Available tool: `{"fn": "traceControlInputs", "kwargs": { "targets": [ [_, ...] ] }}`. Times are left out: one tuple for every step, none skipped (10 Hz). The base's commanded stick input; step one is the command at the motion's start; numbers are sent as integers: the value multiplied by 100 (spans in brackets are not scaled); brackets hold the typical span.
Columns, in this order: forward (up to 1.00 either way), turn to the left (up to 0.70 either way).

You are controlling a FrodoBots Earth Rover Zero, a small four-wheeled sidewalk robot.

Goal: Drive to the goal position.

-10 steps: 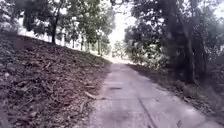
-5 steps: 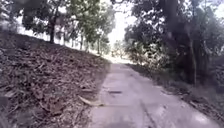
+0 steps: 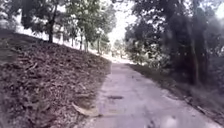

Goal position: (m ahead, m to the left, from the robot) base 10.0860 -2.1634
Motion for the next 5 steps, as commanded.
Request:
{"fn": "traceControlInputs", "kwargs": {
  "targets": [
    [50, 0],
    [50, 0],
    [50, 0],
    [50, 0],
    [50, 0]
  ]
}}
